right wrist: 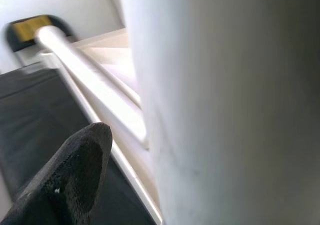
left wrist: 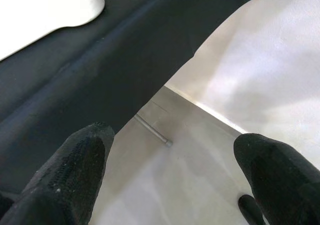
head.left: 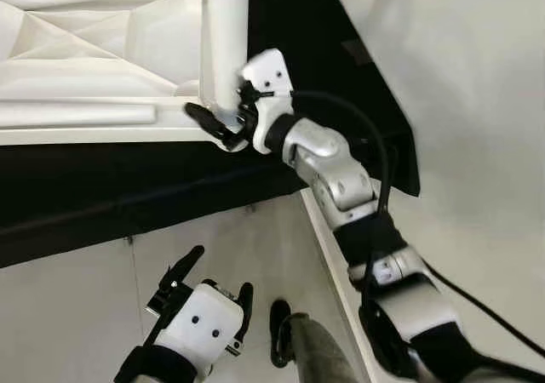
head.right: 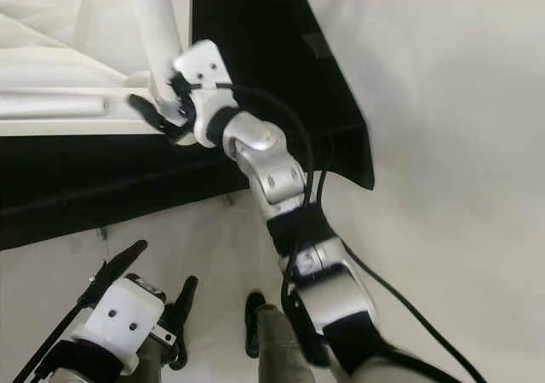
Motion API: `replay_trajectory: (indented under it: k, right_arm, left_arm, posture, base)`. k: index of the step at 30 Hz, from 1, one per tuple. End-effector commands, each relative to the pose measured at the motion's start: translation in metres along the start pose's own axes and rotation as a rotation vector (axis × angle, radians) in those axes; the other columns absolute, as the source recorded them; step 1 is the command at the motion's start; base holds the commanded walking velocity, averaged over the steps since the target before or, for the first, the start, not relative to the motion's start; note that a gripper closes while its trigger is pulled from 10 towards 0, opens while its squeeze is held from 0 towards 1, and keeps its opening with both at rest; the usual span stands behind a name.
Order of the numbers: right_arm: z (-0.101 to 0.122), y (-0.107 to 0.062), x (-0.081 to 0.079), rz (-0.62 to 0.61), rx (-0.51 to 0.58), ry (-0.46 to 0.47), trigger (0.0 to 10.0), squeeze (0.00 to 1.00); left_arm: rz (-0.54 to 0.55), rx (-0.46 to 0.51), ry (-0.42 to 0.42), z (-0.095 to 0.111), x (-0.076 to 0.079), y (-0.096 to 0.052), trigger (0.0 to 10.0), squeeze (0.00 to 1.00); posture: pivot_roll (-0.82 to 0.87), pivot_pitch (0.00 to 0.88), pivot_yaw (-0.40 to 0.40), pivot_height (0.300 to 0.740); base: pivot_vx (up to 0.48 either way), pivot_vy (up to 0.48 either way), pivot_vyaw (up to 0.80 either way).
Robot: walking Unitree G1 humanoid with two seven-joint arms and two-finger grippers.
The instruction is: Building children table
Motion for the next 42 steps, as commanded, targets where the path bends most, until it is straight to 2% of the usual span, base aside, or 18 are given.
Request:
replay_trajectory:
  k: [1,8,9,11,12,15,19,27,32,33,34,36,37,38,39,40,41,42]
  right_arm:
    - [0.002,0.002,0.001,0.073,0.022,0.016,10.0,0.0]
    - [0.011,0.007,0.012,0.178,0.033,-0.004,10.0,0.0]
    - [0.012,0.007,0.013,0.182,0.032,0.0,8.2,0.0]
    - [0.013,0.008,0.013,0.208,0.039,0.011,8.2,0.0]
    - [0.016,0.009,0.011,0.25,0.053,0.037,0.0,0.0]
    - [0.019,0.007,0.008,0.354,0.088,0.092,0.0,0.0]
    - [0.016,0.007,0.009,0.382,0.082,0.096,0.0,0.0]
    - [0.006,0.006,0.011,0.345,0.051,0.102,0.0,0.0]
    - [-0.025,-0.004,0.021,0.147,-0.081,0.114,0.0,0.0]
    - [-0.041,-0.008,0.019,0.041,-0.141,0.151,0.0,0.0]
    - [-0.058,-0.012,0.019,-0.124,-0.215,0.196,0.0,0.0]
    - [-0.058,-0.012,0.019,-0.124,-0.215,0.196,0.0,0.0]
    - [-0.069,-0.018,0.019,-0.242,-0.272,0.222,0.0,0.0]
    - [-0.083,-0.028,0.014,-0.383,-0.332,0.22,0.0,0.0]
    - [-0.083,-0.028,0.014,-0.383,-0.332,0.22,0.0,0.0]
    - [-0.091,-0.035,-0.006,-0.472,-0.37,0.243,0.0,0.0]
    - [-0.091,-0.035,-0.006,-0.472,-0.37,0.243,0.0,0.0]
    - [-0.093,-0.039,-0.019,-0.531,-0.381,0.258,0.0,0.0]
  left_arm:
    - [-0.008,-0.028,-0.006,-0.006,0.005,-0.001,10.0,0.0]
    - [-0.005,-0.027,-0.009,-0.005,0.006,0.0,10.0,0.0]
    - [-0.005,-0.027,-0.009,-0.005,0.006,0.0,10.0,0.0]
    - [-0.005,-0.027,-0.009,-0.005,0.006,0.0,10.0,0.0]
    - [-0.005,-0.026,-0.01,-0.005,0.006,0.0,10.0,0.0]
    - [-0.005,-0.026,-0.011,-0.005,0.007,0.001,10.0,0.0]
    - [-0.005,-0.026,-0.011,-0.005,0.007,0.001,10.0,0.0]
    - [-0.003,-0.025,-0.008,-0.006,0.007,0.001,10.0,0.0]
    - [0.006,-0.027,-0.003,-0.007,0.006,0.001,10.0,0.0]
    - [0.008,-0.026,-0.002,-0.007,0.006,0.001,10.0,0.0]
    - [0.011,-0.026,0.0,-0.007,0.006,0.001,10.0,0.0]
    - [0.011,-0.026,0.0,-0.007,0.006,0.001,10.0,0.0]
    - [0.012,-0.026,0.001,-0.007,0.006,0.001,10.0,0.0]
    - [0.014,-0.025,0.003,-0.007,0.005,0.001,10.0,0.0]
    - [0.014,-0.025,0.003,-0.007,0.005,0.001,10.0,0.0]
    - [0.014,-0.026,0.006,-0.007,0.004,0.001,10.0,0.0]
    - [0.014,-0.026,0.006,-0.007,0.004,0.001,10.0,0.0]
    - [0.012,-0.027,0.009,-0.008,0.004,0.001,10.0,0.0]
  posture:
    - [-0.01,0.382,-0.134,0.74]
    - [-0.01,0.383,-0.141,0.74]
    - [-0.01,0.382,-0.141,0.74]
    - [-0.01,0.384,-0.144,0.74]
    - [-0.01,0.384,-0.144,0.74]
    - [-0.01,0.385,-0.146,0.74]
    - [-0.01,0.385,-0.146,0.74]
    - [-0.01,0.383,-0.147,0.74]
    - [-0.03,0.375,-0.168,0.74]
    - [-0.03,0.374,-0.171,0.74]
    - [-0.03,0.374,-0.171,0.74]
    - [-0.03,0.374,-0.171,0.74]
    - [-0.03,0.374,-0.171,0.74]
    - [-0.01,0.378,-0.151,0.74]
    - [-0.01,0.378,-0.151,0.74]
    - [-0.01,0.382,-0.143,0.74]
    - [-0.01,0.382,-0.143,0.74]
    - [-0.01,0.376,-0.139,0.74]
  base:
    - [0.0,0.0,0.0]
    - [0.0,0.0,0.0]
    - [0.0,0.0,0.0]
    - [0.0,0.0,0.0]
    - [0.0,0.0,0.0]
    - [0.0,0.0,0.0]
    - [0.0,0.0,0.0]
    - [0.0,0.0,0.0]
    - [0.0,0.0,0.0]
    - [0.0,0.0,0.0]
    - [0.0,0.0,0.0]
    - [0.0,0.0,0.0]
    - [0.0,0.0,0.0]
    - [0.0,0.0,0.0]
    - [0.0,0.0,0.0]
    - [0.0,0.0,0.0]
    - [0.0,0.0,0.0]
    - [0.0,0.0,0.0]
Point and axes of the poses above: a point about 5 cm out from each wrist's last joint towards the gripper, its own y axis pointing out of the wrist towards the gripper, its own z axis along the axis of the wrist's last joint, x = y × z, the point moved 2 cm from there along y, pointing out of the wrist towards the gripper, and after that the axes turned 7 degrees about -y, right-handed, at the moved point
